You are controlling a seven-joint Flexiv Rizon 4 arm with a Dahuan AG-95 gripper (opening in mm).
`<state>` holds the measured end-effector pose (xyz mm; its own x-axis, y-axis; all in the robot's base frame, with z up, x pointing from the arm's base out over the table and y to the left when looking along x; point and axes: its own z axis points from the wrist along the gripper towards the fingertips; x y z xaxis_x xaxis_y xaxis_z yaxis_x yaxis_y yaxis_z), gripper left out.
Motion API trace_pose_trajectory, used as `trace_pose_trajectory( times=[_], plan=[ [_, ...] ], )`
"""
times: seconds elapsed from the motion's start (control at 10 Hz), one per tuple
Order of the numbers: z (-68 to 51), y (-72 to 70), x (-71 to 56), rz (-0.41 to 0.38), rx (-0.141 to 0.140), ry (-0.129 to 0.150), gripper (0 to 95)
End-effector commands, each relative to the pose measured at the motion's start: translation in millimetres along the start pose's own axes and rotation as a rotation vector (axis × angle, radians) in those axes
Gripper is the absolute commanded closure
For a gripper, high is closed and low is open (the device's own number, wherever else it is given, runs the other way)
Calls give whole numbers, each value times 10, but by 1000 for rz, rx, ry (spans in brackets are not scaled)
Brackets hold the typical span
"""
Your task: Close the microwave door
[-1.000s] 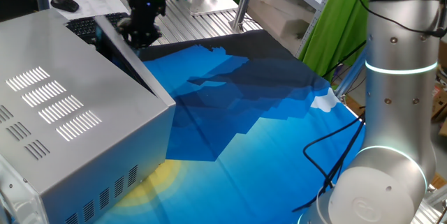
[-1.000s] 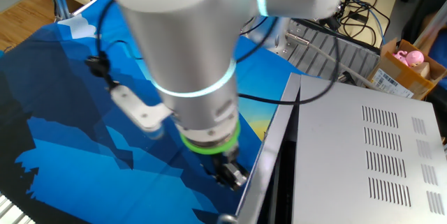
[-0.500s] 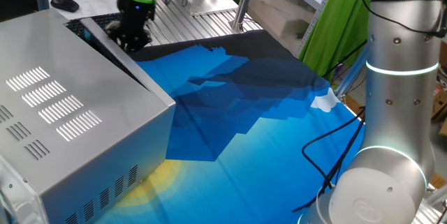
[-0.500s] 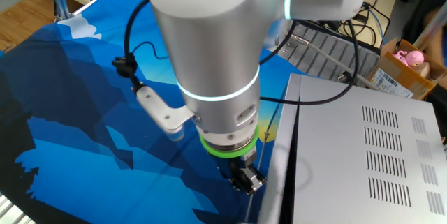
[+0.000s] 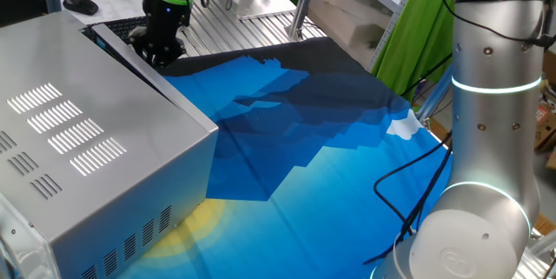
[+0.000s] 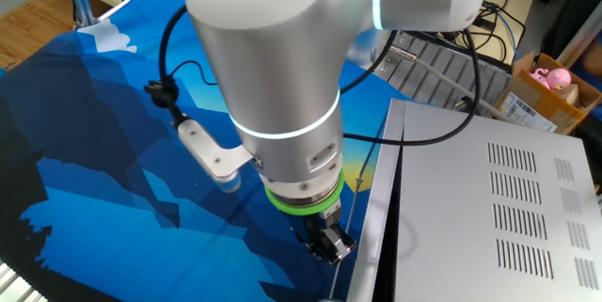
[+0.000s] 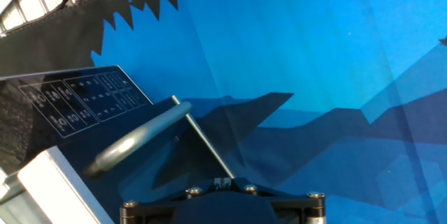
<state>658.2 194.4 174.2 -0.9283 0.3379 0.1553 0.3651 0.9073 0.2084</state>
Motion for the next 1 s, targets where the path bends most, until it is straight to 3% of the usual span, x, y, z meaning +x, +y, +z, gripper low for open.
trace_pose_trajectory(
  times=[0.1, 0.3, 0.4, 0.6, 0.9, 1.0],
  plan=[
    [-8, -2, -5, -7, 7, -6, 950],
    [-18, 4, -14, -28, 95, -35, 950],
    [-18, 4, -14, -49, 121, -53, 950],
    [-18, 4, -14, -144, 158, -61, 950],
    [-18, 4, -14, -194, 155, -48, 950],
    [-18, 4, -14, -197, 137, -39, 950]
  ],
)
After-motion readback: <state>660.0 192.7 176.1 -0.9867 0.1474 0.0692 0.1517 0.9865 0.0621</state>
